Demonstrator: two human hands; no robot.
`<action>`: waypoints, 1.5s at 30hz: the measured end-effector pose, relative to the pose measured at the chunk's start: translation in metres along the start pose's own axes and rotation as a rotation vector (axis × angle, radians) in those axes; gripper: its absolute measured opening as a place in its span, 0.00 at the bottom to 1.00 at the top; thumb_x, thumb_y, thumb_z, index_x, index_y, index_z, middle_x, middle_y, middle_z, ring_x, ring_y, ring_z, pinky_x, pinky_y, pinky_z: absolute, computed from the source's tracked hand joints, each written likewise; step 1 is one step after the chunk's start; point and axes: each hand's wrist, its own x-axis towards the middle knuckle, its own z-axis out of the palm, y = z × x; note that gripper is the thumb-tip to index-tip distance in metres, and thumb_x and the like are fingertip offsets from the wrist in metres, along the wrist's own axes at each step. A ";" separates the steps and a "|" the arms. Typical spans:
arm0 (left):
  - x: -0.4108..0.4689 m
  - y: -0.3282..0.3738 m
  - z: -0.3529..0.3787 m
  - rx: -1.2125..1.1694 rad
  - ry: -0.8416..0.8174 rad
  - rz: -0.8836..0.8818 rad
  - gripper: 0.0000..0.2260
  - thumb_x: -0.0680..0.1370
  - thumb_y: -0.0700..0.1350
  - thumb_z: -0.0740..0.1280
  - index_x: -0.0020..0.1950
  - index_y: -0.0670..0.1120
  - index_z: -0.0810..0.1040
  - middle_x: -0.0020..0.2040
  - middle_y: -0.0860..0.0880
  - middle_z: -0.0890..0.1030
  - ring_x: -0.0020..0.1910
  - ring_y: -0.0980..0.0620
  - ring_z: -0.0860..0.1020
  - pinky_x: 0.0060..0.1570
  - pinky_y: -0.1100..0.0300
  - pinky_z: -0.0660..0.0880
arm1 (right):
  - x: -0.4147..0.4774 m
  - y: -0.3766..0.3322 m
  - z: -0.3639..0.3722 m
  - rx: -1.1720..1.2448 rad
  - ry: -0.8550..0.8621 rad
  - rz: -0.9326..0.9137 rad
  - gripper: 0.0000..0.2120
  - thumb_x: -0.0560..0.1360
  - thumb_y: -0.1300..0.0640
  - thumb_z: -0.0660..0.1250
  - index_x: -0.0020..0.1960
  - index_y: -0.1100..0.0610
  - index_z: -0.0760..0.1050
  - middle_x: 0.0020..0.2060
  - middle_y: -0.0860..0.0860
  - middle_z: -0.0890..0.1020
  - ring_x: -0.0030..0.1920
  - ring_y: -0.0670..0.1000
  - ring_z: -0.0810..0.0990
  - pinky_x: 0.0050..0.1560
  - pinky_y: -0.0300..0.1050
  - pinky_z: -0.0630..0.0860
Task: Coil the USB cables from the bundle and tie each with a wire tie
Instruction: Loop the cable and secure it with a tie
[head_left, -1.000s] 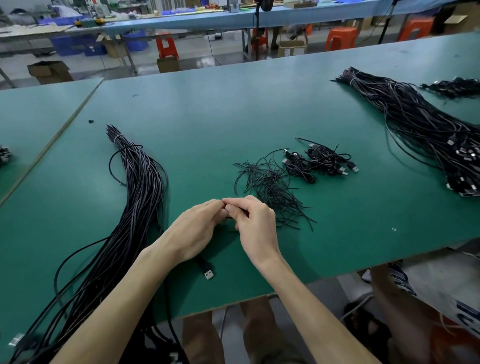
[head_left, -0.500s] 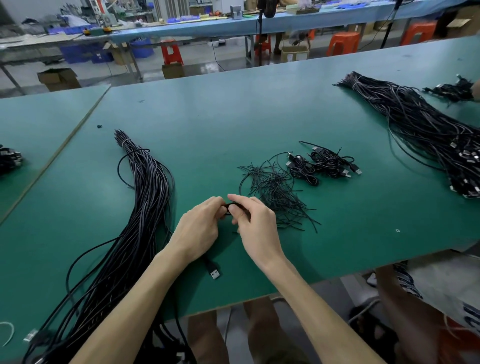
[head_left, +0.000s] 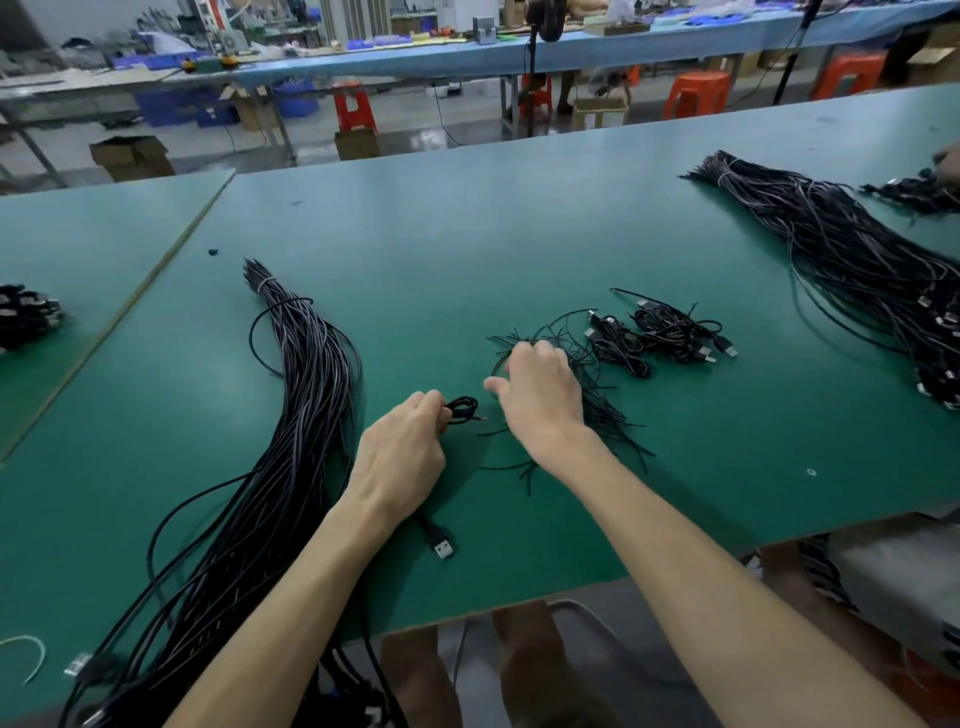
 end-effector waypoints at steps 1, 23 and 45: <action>0.000 0.000 0.000 0.006 -0.004 -0.002 0.09 0.85 0.43 0.57 0.46 0.44 0.70 0.44 0.48 0.78 0.42 0.42 0.76 0.43 0.46 0.73 | 0.003 -0.001 0.002 -0.058 -0.040 0.006 0.17 0.81 0.50 0.70 0.60 0.63 0.75 0.59 0.58 0.77 0.62 0.58 0.73 0.51 0.47 0.69; 0.001 0.000 0.003 0.008 0.016 -0.038 0.09 0.86 0.44 0.57 0.47 0.46 0.70 0.45 0.49 0.78 0.40 0.45 0.74 0.39 0.52 0.65 | 0.005 0.001 0.006 -0.153 -0.084 -0.056 0.19 0.81 0.52 0.69 0.64 0.65 0.72 0.61 0.60 0.75 0.64 0.58 0.71 0.57 0.48 0.72; 0.000 -0.003 0.003 -0.032 0.030 -0.102 0.09 0.86 0.44 0.57 0.47 0.46 0.72 0.43 0.54 0.77 0.40 0.47 0.74 0.40 0.51 0.68 | 0.000 0.009 0.022 -0.374 -0.029 -0.227 0.20 0.78 0.61 0.72 0.65 0.62 0.67 0.61 0.59 0.72 0.61 0.56 0.70 0.56 0.44 0.72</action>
